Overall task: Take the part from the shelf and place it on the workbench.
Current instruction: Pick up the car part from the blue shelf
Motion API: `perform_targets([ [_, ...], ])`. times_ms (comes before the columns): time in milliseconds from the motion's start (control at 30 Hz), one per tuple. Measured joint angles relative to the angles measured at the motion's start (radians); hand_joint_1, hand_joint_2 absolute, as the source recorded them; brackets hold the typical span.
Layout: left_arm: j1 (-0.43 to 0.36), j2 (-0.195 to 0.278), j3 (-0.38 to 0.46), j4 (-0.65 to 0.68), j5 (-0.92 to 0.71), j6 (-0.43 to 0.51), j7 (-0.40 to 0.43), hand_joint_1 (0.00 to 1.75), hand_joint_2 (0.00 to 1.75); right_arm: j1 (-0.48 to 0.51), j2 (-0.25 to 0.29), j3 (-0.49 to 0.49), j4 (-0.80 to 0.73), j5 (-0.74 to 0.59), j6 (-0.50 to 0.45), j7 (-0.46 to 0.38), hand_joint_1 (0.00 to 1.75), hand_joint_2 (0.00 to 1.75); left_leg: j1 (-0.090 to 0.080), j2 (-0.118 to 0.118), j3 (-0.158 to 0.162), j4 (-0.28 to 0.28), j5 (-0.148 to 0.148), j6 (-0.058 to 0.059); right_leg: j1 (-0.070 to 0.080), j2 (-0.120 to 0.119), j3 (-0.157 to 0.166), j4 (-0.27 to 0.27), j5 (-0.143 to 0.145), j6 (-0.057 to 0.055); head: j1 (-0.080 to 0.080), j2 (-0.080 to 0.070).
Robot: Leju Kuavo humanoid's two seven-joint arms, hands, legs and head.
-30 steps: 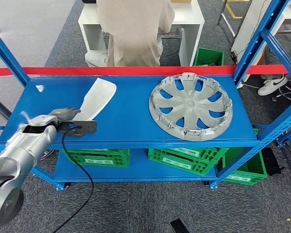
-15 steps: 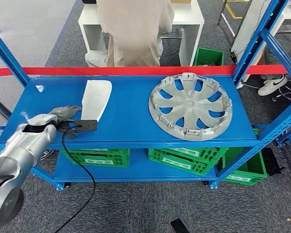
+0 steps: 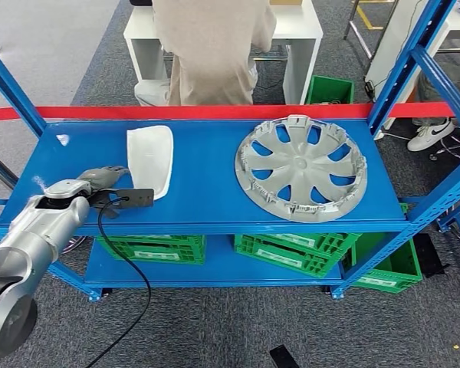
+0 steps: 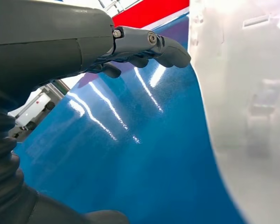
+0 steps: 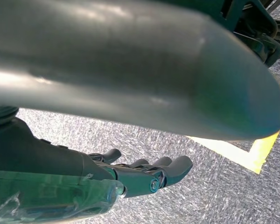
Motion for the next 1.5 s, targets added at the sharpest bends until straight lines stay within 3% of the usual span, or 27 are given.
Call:
perform_targets([
  [400,0.000,0.000,0.000,0.000,0.000,0.002,0.000,0.00,1.75,0.000,0.000,0.000,0.000,0.000,0.000,0.000,0.00,0.00,0.000,0.000,0.000,0.000,0.000,0.000,0.000,0.000,0.000,0.000,0.000,0.000,0.000,0.000],
  [433,0.000,0.000,0.000,0.000,0.000,0.003,-0.001,0.07,1.75,0.000,0.000,0.000,0.000,0.000,0.000,0.000,0.00,0.00,0.000,0.000,0.000,0.000,0.000,0.000,0.000,0.000,0.000,0.000,0.000,0.000,0.000,0.000],
  [500,0.000,0.000,0.000,0.000,-0.001,0.004,-0.003,0.65,1.75,0.000,0.000,0.000,0.000,0.000,0.000,0.000,0.00,0.00,0.000,0.000,0.000,0.000,0.000,0.000,0.000,0.000,0.000,0.000,0.000,0.000,0.000,0.000],
  [533,0.000,0.000,0.000,0.000,-0.002,0.004,-0.005,0.76,1.75,0.000,0.000,0.000,0.000,0.000,0.000,0.000,0.00,0.00,0.000,0.000,0.000,0.000,0.000,0.000,0.000,0.000,0.000,0.000,0.000,0.000,0.000,0.000],
  [567,0.001,0.000,0.000,0.000,-0.005,0.004,-0.007,0.71,1.75,0.000,0.000,0.000,0.000,0.001,0.000,0.000,0.00,0.00,0.000,0.000,0.000,0.000,0.000,0.000,0.000,0.000,0.000,0.000,0.000,0.000,0.000,0.000],
  [633,0.003,-0.001,0.000,0.001,-0.010,0.004,-0.009,0.15,1.75,0.000,0.000,0.000,0.000,0.002,0.000,0.000,0.00,0.00,0.000,0.000,0.000,0.000,0.000,0.000,0.000,0.000,0.000,0.000,0.000,0.000,0.000,0.000],
  [667,0.003,-0.001,0.000,0.001,-0.011,0.004,-0.009,0.04,1.75,0.000,0.000,0.000,0.000,0.002,0.000,0.000,0.00,0.00,0.000,0.000,0.000,0.000,0.000,0.000,0.000,0.000,0.000,0.000,0.000,0.000,0.000,0.000],
  [1000,0.005,-0.005,-0.003,0.002,-0.033,0.038,0.023,0.00,1.75,0.000,0.000,0.000,0.000,0.006,0.000,-0.001,0.00,0.00,0.000,0.000,0.000,0.000,0.000,0.000,0.000,0.000,0.000,0.000,0.000,0.000,0.000,0.000],
  [1367,0.032,-0.012,-0.031,0.005,-0.114,0.183,0.126,0.00,1.75,0.003,0.000,-0.001,0.000,0.013,-0.004,0.007,0.00,0.00,0.000,0.000,0.000,0.000,0.000,0.000,0.000,0.000,0.000,0.000,0.000,0.000,0.000,0.000],
  [1500,0.036,-0.012,-0.048,0.010,-0.131,0.161,0.146,1.74,1.75,0.002,0.000,-0.001,0.000,0.017,-0.004,0.012,0.00,0.00,0.000,0.000,0.000,0.000,0.000,0.000,0.000,0.000,0.001,0.000,0.000,0.000,0.000,0.000],
])
